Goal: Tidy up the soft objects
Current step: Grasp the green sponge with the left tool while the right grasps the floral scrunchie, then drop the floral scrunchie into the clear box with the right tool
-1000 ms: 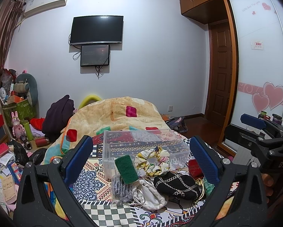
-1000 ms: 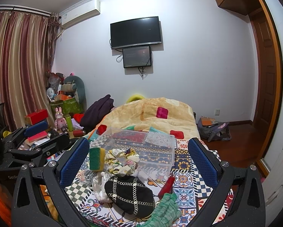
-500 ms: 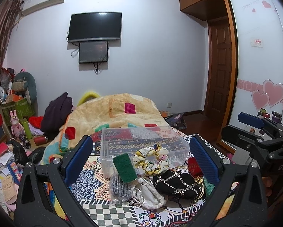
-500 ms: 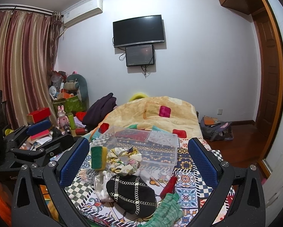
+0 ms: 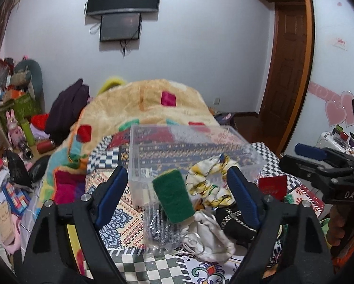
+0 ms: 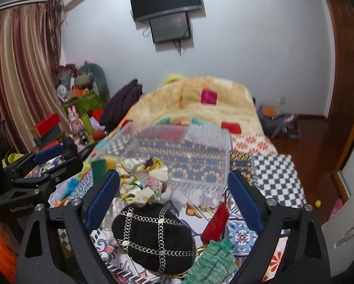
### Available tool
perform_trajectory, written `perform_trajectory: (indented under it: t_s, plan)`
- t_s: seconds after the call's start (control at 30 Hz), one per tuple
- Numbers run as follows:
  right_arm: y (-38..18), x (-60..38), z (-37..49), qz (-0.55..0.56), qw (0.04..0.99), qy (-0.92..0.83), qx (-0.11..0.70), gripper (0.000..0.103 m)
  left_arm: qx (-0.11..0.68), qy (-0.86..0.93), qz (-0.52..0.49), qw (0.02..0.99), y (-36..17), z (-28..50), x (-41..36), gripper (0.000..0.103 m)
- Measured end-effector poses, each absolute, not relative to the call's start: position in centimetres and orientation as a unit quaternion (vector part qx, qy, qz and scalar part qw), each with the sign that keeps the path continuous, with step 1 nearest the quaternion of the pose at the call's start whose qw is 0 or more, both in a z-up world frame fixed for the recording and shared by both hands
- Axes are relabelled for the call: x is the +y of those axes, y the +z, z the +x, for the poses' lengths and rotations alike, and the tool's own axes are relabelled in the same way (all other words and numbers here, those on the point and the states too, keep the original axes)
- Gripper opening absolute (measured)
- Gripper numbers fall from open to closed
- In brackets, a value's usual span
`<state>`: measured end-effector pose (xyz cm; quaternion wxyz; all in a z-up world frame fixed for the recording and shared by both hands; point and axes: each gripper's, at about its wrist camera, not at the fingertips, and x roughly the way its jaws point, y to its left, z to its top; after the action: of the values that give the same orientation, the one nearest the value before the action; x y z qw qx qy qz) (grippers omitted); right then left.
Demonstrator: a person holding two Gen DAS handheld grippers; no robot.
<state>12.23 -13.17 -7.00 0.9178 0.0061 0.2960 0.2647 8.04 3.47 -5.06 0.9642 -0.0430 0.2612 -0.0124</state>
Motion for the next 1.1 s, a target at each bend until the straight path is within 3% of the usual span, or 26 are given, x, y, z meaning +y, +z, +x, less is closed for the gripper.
perform_trajectory:
  t_s: [0.1, 0.27, 0.37, 0.47, 0.6, 0.7, 0.8, 1.1]
  plan:
    - [-8.3, -12.2, 13.1, 0.002, 0.905, 0.279, 0.321, 0.079, 0.277, -0.014, -0.051, 0.959, -6.4, 8.9, 3.7, 0.083]
    - [-10.0, -10.6, 14.2, -0.005, 0.889, 0.289, 0.354, 0.075, 0.298, -0.017, -0.059, 0.953, -8.3, 10.0, 3.9, 0.076]
    - [-10.9, -9.9, 15.2, -0.002, 0.876, 0.294, 0.381, 0.065, 0.311, -0.021, -0.068, 0.948, -9.5, 10.6, 4.4, 0.070]
    - [-11.8, -9.8, 15.7, 0.008, 0.864, 0.301, 0.404, 0.060, 0.320, -0.029, -0.068, 0.944, -10.3, 10.9, 4.4, 0.056]
    - [-12.5, -9.6, 16.2, 0.022, 0.852, 0.310, 0.421, 0.044, 0.328, -0.042, -0.071, 0.941, -11.1, 11.1, 4.2, 0.039]
    - [-12.9, -9.3, 16.4, 0.028, 0.843, 0.319, 0.431, 0.023, 0.326, -0.042, -0.068, 0.942, -11.2, 10.9, 4.0, 0.037]
    - [-13.0, -9.1, 16.1, 0.026, 0.844, 0.322, 0.428, 0.011, 0.320, -0.042, -0.067, 0.944, -11.1, 10.5, 3.9, 0.036]
    - [-10.0, -10.1, 14.5, 0.024, 0.873, 0.319, 0.367, 0.008, 0.288, -0.036, -0.070, 0.954, -8.8, 9.0, 4.5, 0.035]
